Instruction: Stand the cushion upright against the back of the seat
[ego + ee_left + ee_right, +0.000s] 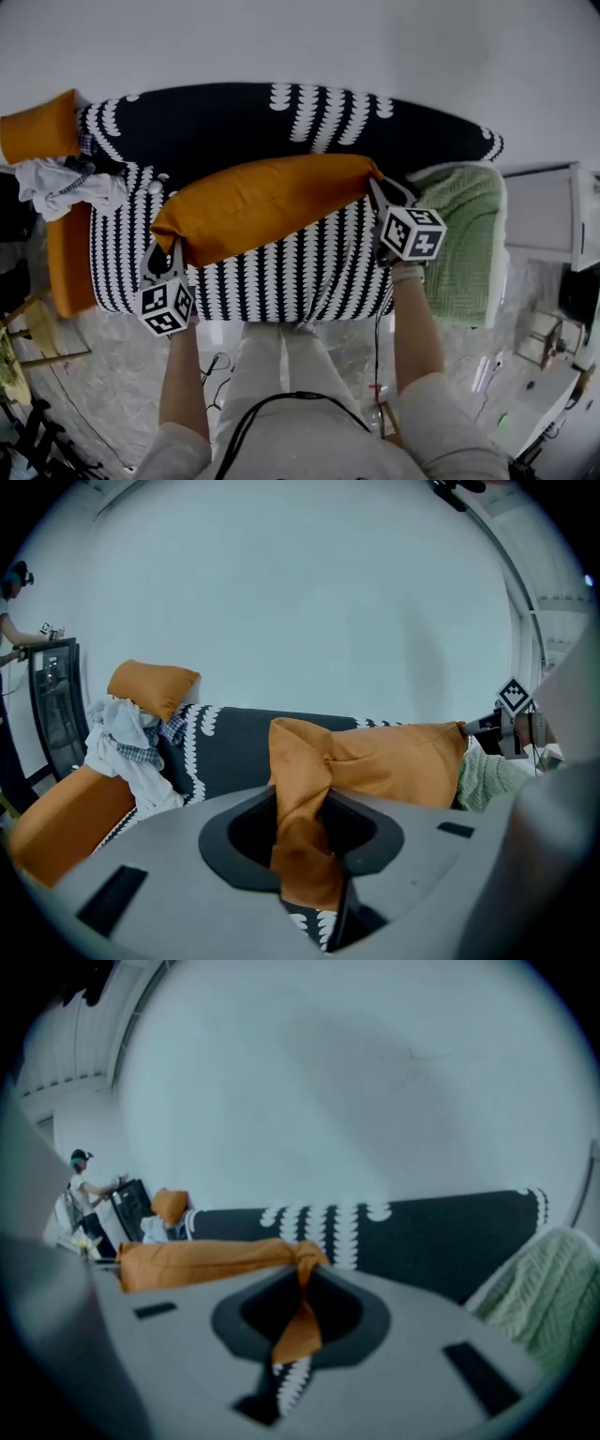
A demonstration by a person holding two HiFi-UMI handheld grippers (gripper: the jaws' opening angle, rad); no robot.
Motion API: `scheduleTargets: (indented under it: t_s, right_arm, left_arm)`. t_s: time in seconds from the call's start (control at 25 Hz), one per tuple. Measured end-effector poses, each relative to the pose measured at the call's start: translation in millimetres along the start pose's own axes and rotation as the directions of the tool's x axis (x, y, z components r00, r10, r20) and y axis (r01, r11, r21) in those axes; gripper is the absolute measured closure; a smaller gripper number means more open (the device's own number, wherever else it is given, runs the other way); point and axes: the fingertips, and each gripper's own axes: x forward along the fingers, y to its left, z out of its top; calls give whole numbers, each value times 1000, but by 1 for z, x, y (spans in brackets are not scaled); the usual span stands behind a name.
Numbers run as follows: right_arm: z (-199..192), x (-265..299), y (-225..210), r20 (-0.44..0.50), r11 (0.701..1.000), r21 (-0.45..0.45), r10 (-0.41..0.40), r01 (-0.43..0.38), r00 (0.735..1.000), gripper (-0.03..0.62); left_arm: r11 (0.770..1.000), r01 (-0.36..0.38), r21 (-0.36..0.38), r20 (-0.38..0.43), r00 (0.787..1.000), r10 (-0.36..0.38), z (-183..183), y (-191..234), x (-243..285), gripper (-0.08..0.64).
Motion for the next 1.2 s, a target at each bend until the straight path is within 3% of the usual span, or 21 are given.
scheduleTargets:
  t_s: [0.44,0.76,1.2]
  right_arm:
    - [-7,-38,-32,-17,986,96,-137,138,990,545]
    - [-12,-75,-72,-12,954,177,-246,244,969,545]
    - [-7,-102,-134,-14,915,262,-314,307,949,545]
  left_arm:
    - [989,145,34,-40,989,-143,27,-27,55,420]
    - [961,273,49,-76,960,-269,39,-74,91,420]
    - [933,359,-3,-115,927,-357,45,-143,119,420]
